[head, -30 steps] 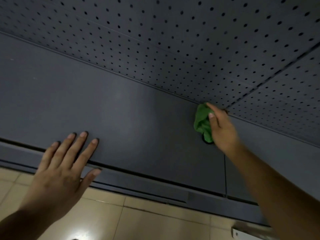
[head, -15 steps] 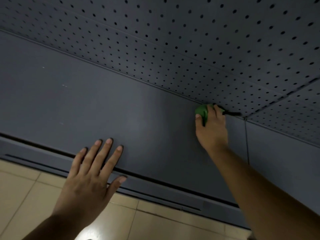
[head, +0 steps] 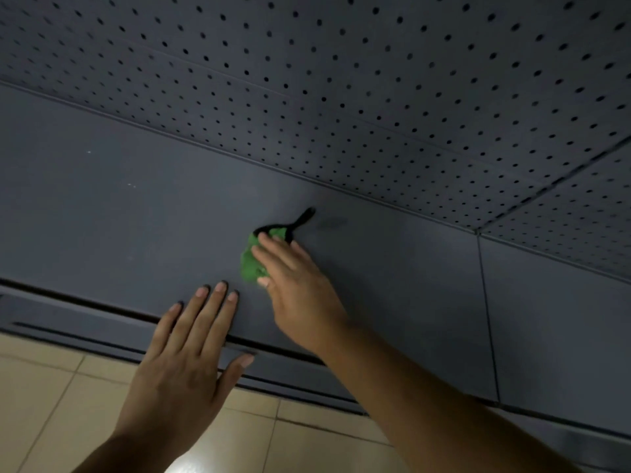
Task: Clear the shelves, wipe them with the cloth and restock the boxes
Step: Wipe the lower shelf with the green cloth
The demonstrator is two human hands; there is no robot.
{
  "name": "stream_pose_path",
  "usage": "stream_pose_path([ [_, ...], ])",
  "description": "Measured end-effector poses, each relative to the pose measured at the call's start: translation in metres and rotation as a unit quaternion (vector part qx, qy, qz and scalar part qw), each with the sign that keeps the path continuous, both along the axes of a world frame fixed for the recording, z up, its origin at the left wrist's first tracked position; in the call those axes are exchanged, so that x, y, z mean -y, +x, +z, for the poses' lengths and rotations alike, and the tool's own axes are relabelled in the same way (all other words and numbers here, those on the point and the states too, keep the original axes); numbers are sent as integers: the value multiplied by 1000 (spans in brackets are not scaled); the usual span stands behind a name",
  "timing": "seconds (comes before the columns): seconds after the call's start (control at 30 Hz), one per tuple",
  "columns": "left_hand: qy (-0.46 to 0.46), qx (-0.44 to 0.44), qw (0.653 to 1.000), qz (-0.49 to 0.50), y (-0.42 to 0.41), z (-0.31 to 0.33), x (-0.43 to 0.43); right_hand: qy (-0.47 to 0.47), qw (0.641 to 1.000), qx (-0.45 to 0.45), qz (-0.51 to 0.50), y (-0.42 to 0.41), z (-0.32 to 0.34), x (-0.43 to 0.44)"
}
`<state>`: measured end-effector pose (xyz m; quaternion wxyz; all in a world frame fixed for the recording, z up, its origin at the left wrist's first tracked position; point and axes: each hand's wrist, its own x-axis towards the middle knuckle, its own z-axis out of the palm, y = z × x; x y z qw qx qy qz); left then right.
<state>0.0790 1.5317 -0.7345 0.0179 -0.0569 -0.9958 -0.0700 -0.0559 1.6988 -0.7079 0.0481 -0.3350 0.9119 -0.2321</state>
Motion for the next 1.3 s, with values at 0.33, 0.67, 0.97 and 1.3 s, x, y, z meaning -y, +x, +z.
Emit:
stream_pose_path([
  [0.33, -18, 32, 999, -24, -3, 7, 5, -114, 987, 99, -63, 105, 3, -53],
  [0.67, 3, 23, 1000, -15, -13, 24, 33, -449, 732, 182, -479, 82, 63, -125],
  [0.97, -15, 62, 997, 33, -26, 23, 92, -207, 848, 69, -483, 21, 45, -165],
  [1.3, -18, 66, 997, 26, -26, 15, 91, -22, 907, 71, -415, -24, -7, -151],
])
